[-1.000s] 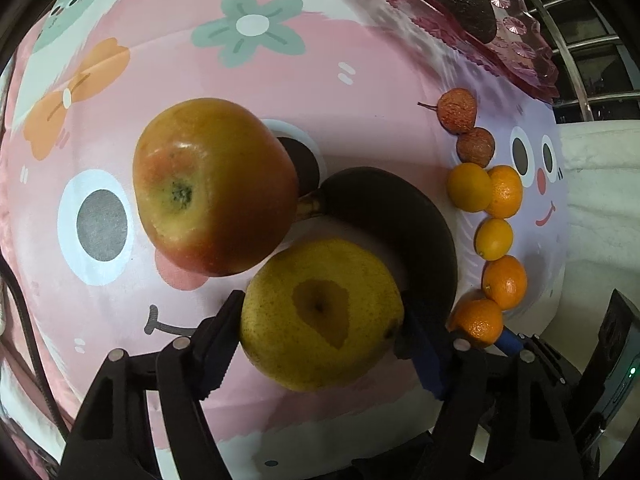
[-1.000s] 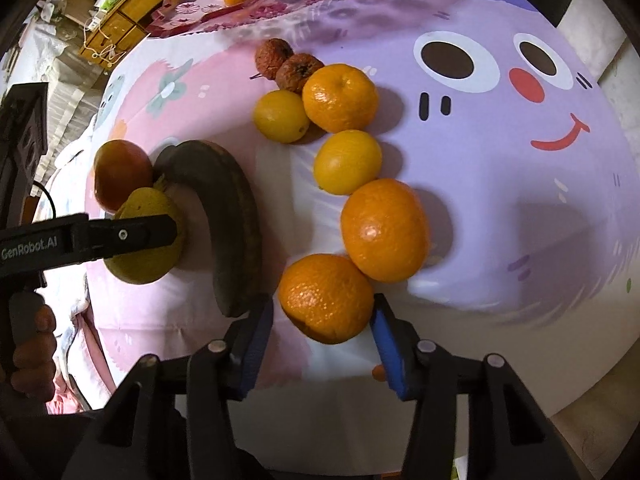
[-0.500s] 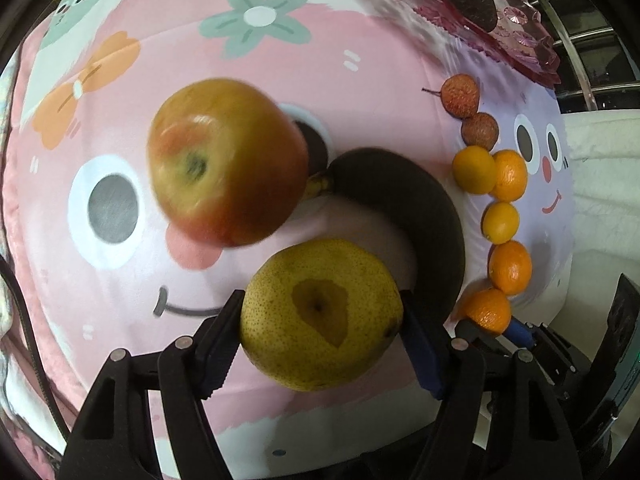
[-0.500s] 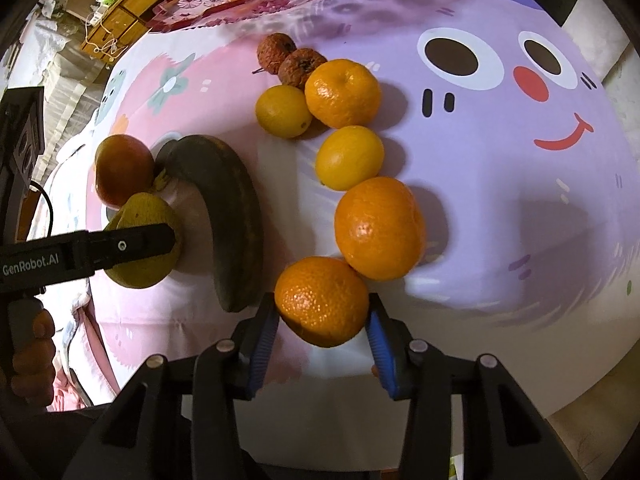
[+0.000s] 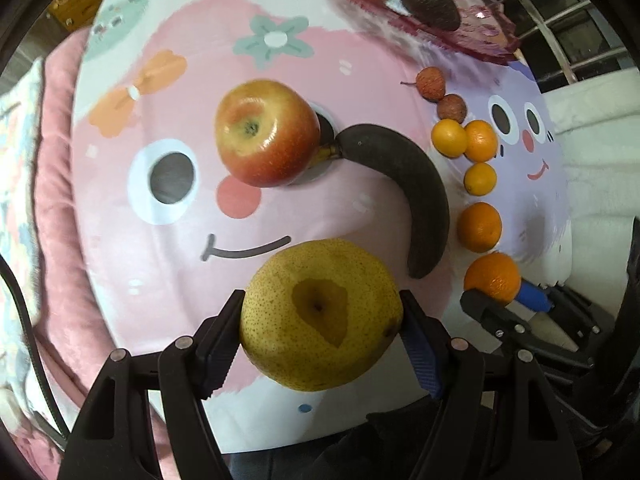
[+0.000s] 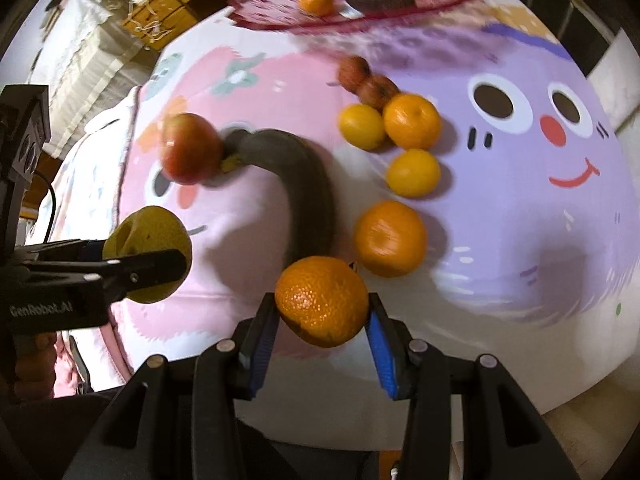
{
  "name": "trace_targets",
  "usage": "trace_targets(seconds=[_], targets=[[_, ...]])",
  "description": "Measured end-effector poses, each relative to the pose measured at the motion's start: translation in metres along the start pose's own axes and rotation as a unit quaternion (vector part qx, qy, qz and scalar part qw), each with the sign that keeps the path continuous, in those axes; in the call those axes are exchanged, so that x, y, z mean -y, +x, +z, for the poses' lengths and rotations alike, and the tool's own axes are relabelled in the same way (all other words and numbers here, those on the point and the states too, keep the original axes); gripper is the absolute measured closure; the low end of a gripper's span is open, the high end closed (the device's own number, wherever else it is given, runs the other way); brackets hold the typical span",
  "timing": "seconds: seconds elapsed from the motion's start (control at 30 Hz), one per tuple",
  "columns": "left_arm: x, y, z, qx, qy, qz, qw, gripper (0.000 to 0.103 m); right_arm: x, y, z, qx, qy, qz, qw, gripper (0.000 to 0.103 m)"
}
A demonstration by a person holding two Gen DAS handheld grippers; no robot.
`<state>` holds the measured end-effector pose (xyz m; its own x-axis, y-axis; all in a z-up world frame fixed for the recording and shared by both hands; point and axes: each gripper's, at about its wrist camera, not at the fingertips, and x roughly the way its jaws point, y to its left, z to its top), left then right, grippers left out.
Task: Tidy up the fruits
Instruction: 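Carry the pear and orange into the pink bowl and open both grippers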
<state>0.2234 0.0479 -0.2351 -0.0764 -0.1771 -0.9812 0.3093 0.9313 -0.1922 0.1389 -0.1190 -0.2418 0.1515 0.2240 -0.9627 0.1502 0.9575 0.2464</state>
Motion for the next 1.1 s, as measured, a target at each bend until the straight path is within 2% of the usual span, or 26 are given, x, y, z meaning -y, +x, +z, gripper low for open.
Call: trace_targets(seconds=[0.3,0.57,0.73,1.1], targets=[[0.003,-0.068,-0.001,0.056,0.021,0.012,0.9981,0.031,-0.014,-0.052,0.017,0.049,-0.031,0.009,0.998,0.059],[0.015,-0.115,0.026,0.111,0.016,-0.003,0.9937,0.031,-0.008,-0.106,0.053,0.110,-0.048,-0.008,0.993,0.059],[0.017,-0.127,0.049,0.122,-0.001,-0.027,0.9922,0.031,0.003,-0.129,0.084,0.147,-0.053,-0.019,0.987,0.059],[0.029,-0.119,0.116,0.142,-0.018,-0.031,0.9892,0.031,0.045,-0.134,0.154,0.179,-0.031,-0.037,0.983,0.059]])
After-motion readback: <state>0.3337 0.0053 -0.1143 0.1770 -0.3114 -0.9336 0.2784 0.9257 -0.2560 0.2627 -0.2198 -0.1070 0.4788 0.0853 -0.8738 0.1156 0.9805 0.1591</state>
